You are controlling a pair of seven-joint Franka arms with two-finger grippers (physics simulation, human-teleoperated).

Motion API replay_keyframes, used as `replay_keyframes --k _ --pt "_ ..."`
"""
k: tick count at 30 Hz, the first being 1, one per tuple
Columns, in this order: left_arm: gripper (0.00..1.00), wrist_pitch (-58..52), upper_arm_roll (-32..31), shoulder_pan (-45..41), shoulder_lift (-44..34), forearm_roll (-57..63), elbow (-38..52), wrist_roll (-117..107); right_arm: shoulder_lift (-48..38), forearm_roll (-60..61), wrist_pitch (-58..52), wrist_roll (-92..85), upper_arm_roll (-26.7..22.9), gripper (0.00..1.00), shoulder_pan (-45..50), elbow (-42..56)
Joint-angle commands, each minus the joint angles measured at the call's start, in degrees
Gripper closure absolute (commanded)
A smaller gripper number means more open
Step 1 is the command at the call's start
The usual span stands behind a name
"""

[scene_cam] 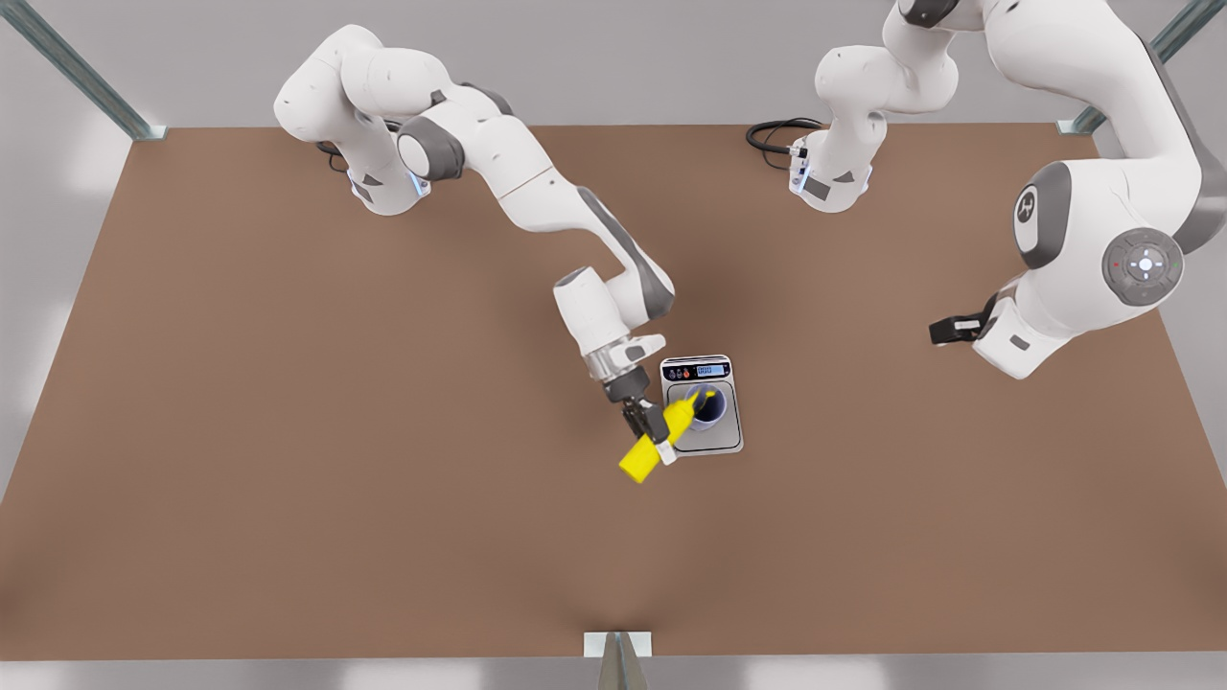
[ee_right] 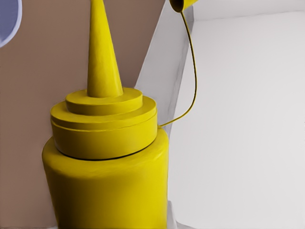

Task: Move cup to the weight, pick up sauce bottle, pour sauce

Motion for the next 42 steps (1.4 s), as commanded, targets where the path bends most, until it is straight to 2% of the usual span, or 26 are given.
replay_keyframes --k 1,8,14,17,20,22,23,24,25,29,33,35,38,42 --pt "0.00 -0.01 0.00 -0.04 -0.03 0.01 0.00 0.01 0.43 0.00 -0.01 0.01 -0.38 0.41 0.11 0.10" --pt "0.00 -0.36 0.00 -0.04 -0.03 0.01 -0.17 -0.08 2.90 -0.71 -0.01 0.01 -1.00 0.41 0.46 2.56" --pt "0.00 -0.36 0.00 -0.04 -0.03 0.01 -0.17 -0.08 1.23 1.22 -0.09 0.01 -0.38 0.41 0.37 2.38" --pt "0.00 -0.36 0.00 -0.13 -0.03 0.01 -0.17 -0.17 -4.83 18.09 -0.53 0.19 2.60 0.41 0.46 -0.25" --pt "0.00 -0.09 0.00 -0.04 0.15 0.01 -0.09 -0.08 -17.05 39.10 -0.53 0.28 2.78 0.41 -0.94 -12.47" --pt "0.00 -0.01 0.00 -0.04 0.32 0.01 -0.09 -0.08 -20.92 50.96 -0.62 0.37 4.19 0.41 -5.69 -15.28" --pt "0.00 -0.01 0.00 -0.04 0.24 0.01 -0.09 -0.08 -22.23 53.16 -1.49 0.37 4.97 0.41 -8.67 -16.60" --pt "0.00 -0.01 0.00 -0.04 0.32 0.01 -0.09 -0.17 -25.47 53.61 -5.35 0.37 5.33 0.41 -11.39 -19.92" --pt "0.00 0.08 0.09 -0.04 0.32 0.01 -0.09 -0.17 -31.11 53.70 -15.73 0.28 5.33 0.41 -15.44 -27.14" --pt "0.00 -0.09 0.00 -0.13 0.41 0.01 -0.09 -0.17 -38.06 53.61 -41.21 -6.48 5.07 0.41 -22.13 -38.83" --pt "0.00 -0.01 0.00 -0.04 0.41 0.01 -0.09 -0.17 -38.24 53.61 -65.11 -18.35 5.07 0.41 -34.51 -44.46" --pt "0.00 0.08 0.00 -0.04 0.50 0.01 -0.09 -0.17 -36.57 53.61 -76.02 -18.71 5.15 0.41 -39.61 -46.04" --pt "0.00 0.17 0.09 -0.04 0.76 0.10 0.00 -0.17 -33.40 55.28 -80.16 -16.07 5.33 0.41 -41.29 -45.78" --pt "0.00 0.26 0.00 -0.04 0.85 0.10 0.00 -0.17 -30.41 55.28 -80.25 -12.82 5.33 0.41 -41.64 -45.96"
